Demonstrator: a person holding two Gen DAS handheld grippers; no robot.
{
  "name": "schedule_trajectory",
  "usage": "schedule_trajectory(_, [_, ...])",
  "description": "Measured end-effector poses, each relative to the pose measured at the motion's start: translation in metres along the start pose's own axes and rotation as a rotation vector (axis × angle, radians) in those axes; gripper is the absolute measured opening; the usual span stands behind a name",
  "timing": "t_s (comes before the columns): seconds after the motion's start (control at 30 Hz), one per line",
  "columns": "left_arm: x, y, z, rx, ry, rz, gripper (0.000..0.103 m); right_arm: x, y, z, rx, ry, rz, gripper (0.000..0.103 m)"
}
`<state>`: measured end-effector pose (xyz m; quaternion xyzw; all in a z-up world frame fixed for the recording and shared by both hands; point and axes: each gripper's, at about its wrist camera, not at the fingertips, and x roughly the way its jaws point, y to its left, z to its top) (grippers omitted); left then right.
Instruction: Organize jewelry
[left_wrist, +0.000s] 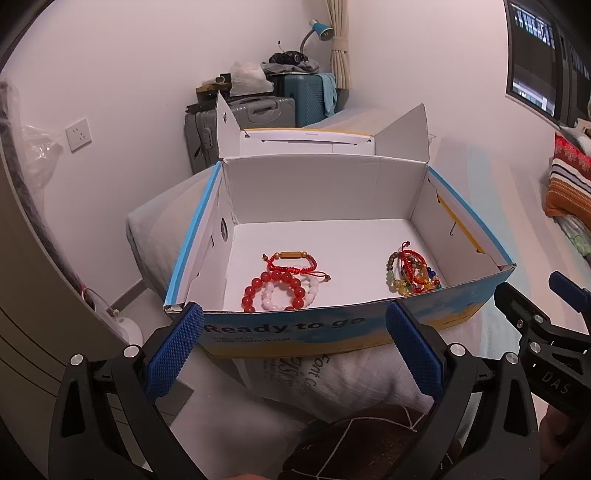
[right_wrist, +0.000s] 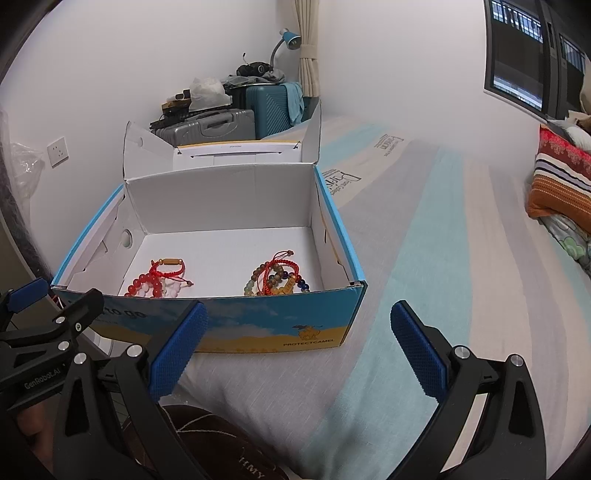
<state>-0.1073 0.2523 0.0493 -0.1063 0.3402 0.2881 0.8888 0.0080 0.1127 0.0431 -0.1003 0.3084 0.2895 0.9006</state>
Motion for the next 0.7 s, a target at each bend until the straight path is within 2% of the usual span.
schedule_trajectory(0.7, [-0.0023, 0.0014, -0.0011, -0.005, -0.012, -0.002, 0.097, 0.0018, 0.0011, -0.0022, -0.002, 0.008, 0.004, 0.095])
